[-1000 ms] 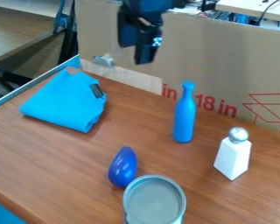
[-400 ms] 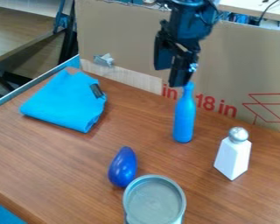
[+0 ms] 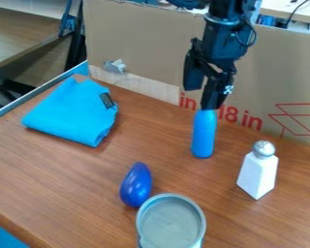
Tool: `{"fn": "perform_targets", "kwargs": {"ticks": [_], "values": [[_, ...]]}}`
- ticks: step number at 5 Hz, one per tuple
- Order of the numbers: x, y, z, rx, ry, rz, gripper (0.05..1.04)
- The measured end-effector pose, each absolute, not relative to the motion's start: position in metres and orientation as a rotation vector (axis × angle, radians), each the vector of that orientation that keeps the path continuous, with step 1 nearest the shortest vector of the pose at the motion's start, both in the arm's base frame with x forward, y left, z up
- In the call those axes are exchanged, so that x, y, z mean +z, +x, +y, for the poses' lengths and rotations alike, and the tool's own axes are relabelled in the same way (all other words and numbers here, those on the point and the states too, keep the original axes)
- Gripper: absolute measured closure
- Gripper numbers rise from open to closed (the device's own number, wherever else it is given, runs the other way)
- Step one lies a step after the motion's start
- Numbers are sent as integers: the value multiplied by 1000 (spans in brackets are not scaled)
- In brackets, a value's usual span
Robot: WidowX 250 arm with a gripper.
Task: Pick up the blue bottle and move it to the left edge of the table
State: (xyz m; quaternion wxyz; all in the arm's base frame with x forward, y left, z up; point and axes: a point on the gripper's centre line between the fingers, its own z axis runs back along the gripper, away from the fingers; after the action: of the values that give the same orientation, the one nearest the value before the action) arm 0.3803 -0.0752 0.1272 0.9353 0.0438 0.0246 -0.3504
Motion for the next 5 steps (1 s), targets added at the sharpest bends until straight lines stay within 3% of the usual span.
{"fn": "perform_targets", "kwargs": {"ticks": [2, 4, 5], "values": [[100, 398, -80, -696, 106, 110, 123], [99, 396, -81, -665, 90, 116, 638], [101, 392, -82, -677, 69, 112, 686]]}}
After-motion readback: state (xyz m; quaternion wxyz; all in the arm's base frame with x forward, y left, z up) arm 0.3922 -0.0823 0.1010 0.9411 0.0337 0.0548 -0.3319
